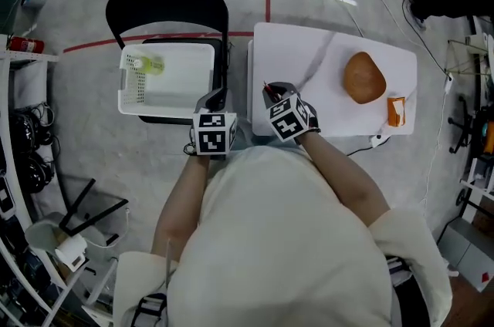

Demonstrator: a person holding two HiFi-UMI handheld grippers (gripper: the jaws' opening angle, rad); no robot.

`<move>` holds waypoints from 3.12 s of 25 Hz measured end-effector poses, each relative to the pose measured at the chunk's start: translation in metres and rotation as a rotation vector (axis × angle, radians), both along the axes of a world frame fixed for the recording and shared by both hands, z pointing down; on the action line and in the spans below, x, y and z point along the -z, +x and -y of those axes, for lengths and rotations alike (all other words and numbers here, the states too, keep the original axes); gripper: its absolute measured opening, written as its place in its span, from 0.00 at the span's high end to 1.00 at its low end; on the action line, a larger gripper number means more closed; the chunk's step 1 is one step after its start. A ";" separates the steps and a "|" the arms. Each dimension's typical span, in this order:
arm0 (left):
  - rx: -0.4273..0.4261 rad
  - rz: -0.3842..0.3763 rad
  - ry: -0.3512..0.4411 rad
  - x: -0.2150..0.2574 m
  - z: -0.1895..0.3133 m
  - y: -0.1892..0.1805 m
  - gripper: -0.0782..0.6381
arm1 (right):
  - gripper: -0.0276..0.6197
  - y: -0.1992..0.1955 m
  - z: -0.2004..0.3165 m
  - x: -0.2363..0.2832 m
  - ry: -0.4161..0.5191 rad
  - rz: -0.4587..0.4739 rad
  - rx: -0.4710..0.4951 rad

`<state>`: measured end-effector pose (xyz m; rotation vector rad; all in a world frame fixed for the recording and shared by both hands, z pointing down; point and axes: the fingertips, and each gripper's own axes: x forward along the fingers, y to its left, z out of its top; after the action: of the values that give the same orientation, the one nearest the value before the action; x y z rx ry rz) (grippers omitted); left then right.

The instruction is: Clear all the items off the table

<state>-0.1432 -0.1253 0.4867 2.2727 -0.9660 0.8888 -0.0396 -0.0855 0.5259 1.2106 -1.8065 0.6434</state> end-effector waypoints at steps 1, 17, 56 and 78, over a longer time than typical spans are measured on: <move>0.022 0.000 0.003 0.001 0.004 -0.006 0.88 | 0.91 -0.005 0.006 0.002 0.006 0.005 0.017; 0.282 0.013 0.001 -0.001 0.035 -0.102 0.88 | 0.91 -0.114 0.067 0.007 0.021 0.047 0.315; 0.566 0.000 -0.124 -0.060 0.065 -0.237 0.88 | 0.91 -0.266 0.121 -0.055 -0.109 0.072 0.544; 0.520 0.009 -0.119 -0.056 0.073 -0.229 0.88 | 0.96 -0.261 0.120 -0.053 -0.136 0.098 0.533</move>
<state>-0.3726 -0.1984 0.5428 1.7884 -1.3803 0.7024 -0.3006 -0.2060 0.5786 0.5728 -2.0180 0.5085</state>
